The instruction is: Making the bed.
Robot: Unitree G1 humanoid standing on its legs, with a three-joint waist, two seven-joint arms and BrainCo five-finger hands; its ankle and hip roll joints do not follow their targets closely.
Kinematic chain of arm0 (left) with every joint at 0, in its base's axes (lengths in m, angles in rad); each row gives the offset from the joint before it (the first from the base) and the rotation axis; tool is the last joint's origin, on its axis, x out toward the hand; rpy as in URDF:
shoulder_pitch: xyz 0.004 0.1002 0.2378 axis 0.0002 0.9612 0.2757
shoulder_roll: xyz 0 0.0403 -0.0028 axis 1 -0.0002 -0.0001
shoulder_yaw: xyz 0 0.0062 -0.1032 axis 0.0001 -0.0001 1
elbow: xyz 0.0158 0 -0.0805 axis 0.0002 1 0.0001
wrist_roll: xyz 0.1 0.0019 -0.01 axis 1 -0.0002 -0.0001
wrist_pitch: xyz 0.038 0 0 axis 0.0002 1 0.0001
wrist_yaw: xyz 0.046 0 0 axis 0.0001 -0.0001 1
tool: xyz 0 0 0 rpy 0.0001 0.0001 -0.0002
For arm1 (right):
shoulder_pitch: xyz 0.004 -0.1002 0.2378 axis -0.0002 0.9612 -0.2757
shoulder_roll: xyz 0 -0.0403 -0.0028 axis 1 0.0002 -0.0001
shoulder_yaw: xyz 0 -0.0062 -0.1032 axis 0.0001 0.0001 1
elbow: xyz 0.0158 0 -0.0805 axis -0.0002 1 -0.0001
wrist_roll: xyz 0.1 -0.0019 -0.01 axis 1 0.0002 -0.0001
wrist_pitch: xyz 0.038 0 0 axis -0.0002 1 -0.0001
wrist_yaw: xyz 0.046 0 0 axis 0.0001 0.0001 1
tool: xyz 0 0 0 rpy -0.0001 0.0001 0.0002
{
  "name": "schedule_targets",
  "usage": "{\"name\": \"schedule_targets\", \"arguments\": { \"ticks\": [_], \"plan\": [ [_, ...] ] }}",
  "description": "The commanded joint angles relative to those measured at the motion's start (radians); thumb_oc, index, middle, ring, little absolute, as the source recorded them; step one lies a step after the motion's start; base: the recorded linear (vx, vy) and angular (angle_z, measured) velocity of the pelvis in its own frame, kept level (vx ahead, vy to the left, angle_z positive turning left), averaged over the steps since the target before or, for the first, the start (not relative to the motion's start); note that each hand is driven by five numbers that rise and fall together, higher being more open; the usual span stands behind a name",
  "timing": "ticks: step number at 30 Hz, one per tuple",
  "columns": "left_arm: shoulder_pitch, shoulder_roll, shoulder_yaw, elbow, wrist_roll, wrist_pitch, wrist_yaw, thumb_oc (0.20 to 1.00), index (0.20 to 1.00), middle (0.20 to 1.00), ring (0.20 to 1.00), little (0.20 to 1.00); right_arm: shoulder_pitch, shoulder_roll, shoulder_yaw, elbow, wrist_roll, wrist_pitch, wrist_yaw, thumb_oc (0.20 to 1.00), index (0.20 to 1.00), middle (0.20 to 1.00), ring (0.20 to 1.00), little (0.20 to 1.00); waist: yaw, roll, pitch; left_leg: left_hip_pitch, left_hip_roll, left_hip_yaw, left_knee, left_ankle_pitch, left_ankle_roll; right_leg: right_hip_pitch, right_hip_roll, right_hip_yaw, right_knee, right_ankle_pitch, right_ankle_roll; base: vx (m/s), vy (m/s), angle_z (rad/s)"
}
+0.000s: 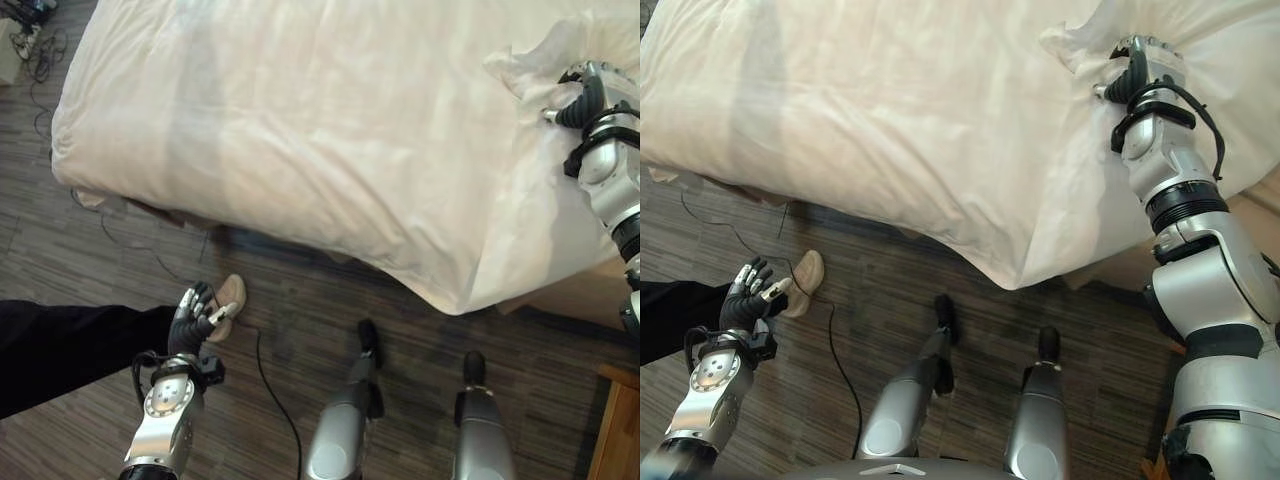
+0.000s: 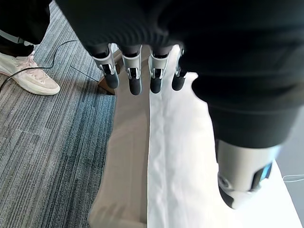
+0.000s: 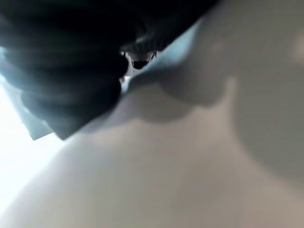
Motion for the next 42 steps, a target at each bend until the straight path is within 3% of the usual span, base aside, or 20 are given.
{"name": "schedule_targets", "arguments": {
  "ticks": [1, 3, 4, 5, 6, 9, 11, 13, 16, 18, 20, 24, 29, 35, 42],
  "plan": [
    [-0.068, 0.009, 0.036, -0.006, -0.039, -0.043, 0.004, 1.000, 1.000, 1.000, 1.000, 1.000, -0.073, -0.051, 0.033, -0.076, 0.041, -0.006, -0.021, 0.200, 0.200, 0.200, 0.200, 0.200, -0.026, -0.076, 0.091, 0.164, 0.014, -0.102, 0.203, -0.266, -0.112, 0.103, -0.024, -0.055, -0.385, 0.194, -0.049, -0.12, -0.031, -0.08],
    [-0.222, -0.002, -0.019, 0.085, 0.019, -0.018, 0.040, 1.000, 1.000, 1.000, 1.000, 1.000, -0.006, -0.001, -0.015, -0.155, 0.034, 0.016, -0.030, 0.200, 0.200, 0.200, 0.200, 0.200, -0.077, -0.114, 0.101, 0.194, -0.023, -0.108, 0.343, -0.327, -0.105, 0.130, -0.026, -0.047, -0.402, 0.214, -0.051, -0.09, -0.035, 0.02],
    [-0.223, -0.002, -0.019, 0.085, 0.019, -0.018, 0.040, 1.000, 1.000, 1.000, 1.000, 1.000, -0.006, -0.001, -0.015, -0.155, 0.034, 0.016, -0.030, 0.200, 0.200, 0.200, 0.200, 0.200, -0.077, -0.114, 0.101, 0.193, -0.024, -0.109, 0.343, -0.326, -0.104, 0.129, -0.027, -0.047, -0.402, 0.214, -0.051, -0.03, 0.021, 0.16],
    [-0.228, -0.027, -0.010, 0.108, -0.008, 0.002, 0.022, 1.000, 1.000, 1.000, 1.000, 1.000, 0.054, -0.001, -0.063, -0.188, 0.008, 0.044, -0.026, 0.200, 0.200, 0.200, 0.200, 0.200, -0.118, -0.124, 0.072, 0.294, -0.027, -0.050, 0.291, -0.414, -0.073, 0.158, -0.026, -0.053, -0.405, 0.226, -0.038, -0.01, 0.105, 0.09],
    [-0.248, -0.043, -0.026, 0.131, -0.002, 0.006, 0.025, 1.000, 1.000, 1.000, 1.000, 1.000, 0.100, -0.004, -0.090, -0.208, -0.019, 0.047, -0.017, 0.200, 0.200, 0.200, 0.200, 0.200, -0.153, -0.126, 0.056, 0.360, -0.033, -0.023, 0.245, -0.436, -0.060, 0.161, -0.022, -0.051, -0.397, 0.241, -0.026, -0.06, 0.116, 0.09],
    [-0.309, -0.064, -0.058, 0.173, 0.022, 0.019, 0.017, 1.000, 1.000, 1.000, 1.000, 1.000, 0.228, -0.007, -0.185, -0.269, -0.038, 0.063, -0.013, 0.200, 0.200, 0.200, 0.200, 0.200, -0.211, -0.169, 0.033, 0.416, -0.076, 0.001, 0.181, -0.449, -0.029, 0.149, -0.042, -0.063, -0.389, 0.294, 0.004, -0.18, 0.115, 0.18],
    [-0.317, -0.070, -0.072, 0.183, 0.050, 0.034, 0.018, 1.000, 1.000, 1.000, 1.000, 1.000, 0.387, 0.025, -0.290, -0.316, -0.046, 0.069, -0.011, 0.200, 0.200, 0.200, 0.200, 0.200, -0.237, -0.220, 0.029, 0.451, -0.094, 0.015, 0.151, -0.444, -0.011, 0.148, -0.062, -0.056, -0.379, 0.360, 0.050, -0.22, 0.019, -0.08],
    [-0.313, -0.080, -0.095, 0.195, 0.065, 0.044, 0.019, 1.000, 1.000, 1.000, 1.000, 1.000, 0.507, 0.053, -0.342, -0.343, -0.057, 0.077, -0.005, 0.200, 0.200, 0.200, 0.200, 0.200, -0.236, -0.244, 0.045, 0.444, -0.084, 0.004, 0.148, -0.422, -0.008, 0.148, -0.061, -0.007, -0.344, 0.344, 0.074, -0.29, -0.062, 0.03],
    [-0.322, -0.071, -0.115, 0.211, 0.099, 0.060, 0.014, 1.000, 1.000, 1.000, 1.000, 1.000, 0.593, 0.091, -0.391, -0.318, -0.043, 0.077, -0.010, 0.200, 0.200, 0.200, 0.200, 0.200, -0.213, -0.258, 0.053, 0.415, -0.070, 0.003, 0.155, -0.396, 0.003, 0.191, -0.060, 0.020, -0.271, 0.270, 0.038, -0.32, -0.091, 0.01],
    [-0.298, -0.067, -0.093, 0.210, 0.090, 0.069, 0.007, 1.000, 1.000, 1.000, 1.000, 1.000, 0.686, 0.120, -0.435, -0.300, -0.016, 0.069, -0.008, 0.200, 0.200, 0.200, 0.200, 0.200, -0.185, -0.270, 0.032, 0.397, -0.049, 0.021, 0.167, -0.378, 0.008, 0.283, -0.085, 0.022, -0.230, 0.230, 0.017, -0.25, -0.152, -0.11],
    [-0.260, -0.070, -0.065, 0.203, 0.083, 0.070, 0.004, 1.000, 1.000, 1.000, 1.000, 1.000, 0.745, 0.133, -0.462, -0.302, -0.020, 0.068, -0.002, 0.200, 0.200, 0.200, 0.200, 0.200, -0.160, -0.288, -0.005, 0.385, -0.045, 0.049, 0.171, -0.375, 0.001, 0.368, -0.110, 0.000, -0.298, 0.224, 0.024, -0.13, -0.137, -0.26],
    [-0.207, -0.082, -0.024, 0.177, 0.100, 0.084, 0.013, 1.000, 1.000, 1.000, 1.000, 1.000, 0.837, 0.191, -0.480, -0.273, -0.048, 0.071, 0.014, 0.200, 0.200, 0.200, 0.200, 0.200, -0.128, -0.323, -0.068, 0.380, 0.008, 0.124, 0.122, -0.324, -0.033, 0.372, -0.134, -0.073, -0.428, 0.262, 0.043, -0.06, -0.228, -0.89],
    [-0.179, -0.087, 0.004, 0.164, 0.087, 0.083, 0.006, 1.000, 1.000, 1.000, 1.000, 1.000, 0.902, 0.164, -0.485, -0.245, -0.121, 0.091, 0.036, 0.200, 0.200, 0.200, 0.200, 0.200, -0.132, -0.329, -0.092, 0.388, 0.048, 0.150, 0.086, -0.290, -0.062, 0.387, -0.124, -0.083, -0.502, 0.279, 0.051, -0.01, -0.155, -0.22],
    [-0.143, -0.127, 0.006, 0.143, 0.101, 0.095, -0.010, 1.000, 1.000, 1.000, 1.000, 1.000, 0.989, 0.112, -0.534, -0.197, -0.175, 0.120, 0.057, 0.200, 0.200, 0.200, 0.200, 0.200, -0.145, -0.310, -0.113, 0.411, 0.070, 0.156, 0.065, -0.260, -0.081, 0.416, -0.102, -0.089, -0.503, 0.245, 0.052, 0.00, -0.089, 0.02],
    [-0.142, -0.167, -0.002, 0.144, 0.088, 0.108, -0.021, 1.000, 1.000, 1.000, 1.000, 1.000, 1.105, 0.169, -0.571, -0.042, -0.147, 0.156, 0.090, 0.200, 0.200, 0.200, 0.200, 0.200, -0.165, -0.282, -0.131, 0.424, 0.093, 0.143, 0.029, -0.231, -0.094, 0.440, -0.078, -0.109, -0.503, 0.216, 0.038, 0.01, -0.028, 0.06]
  ]
}}
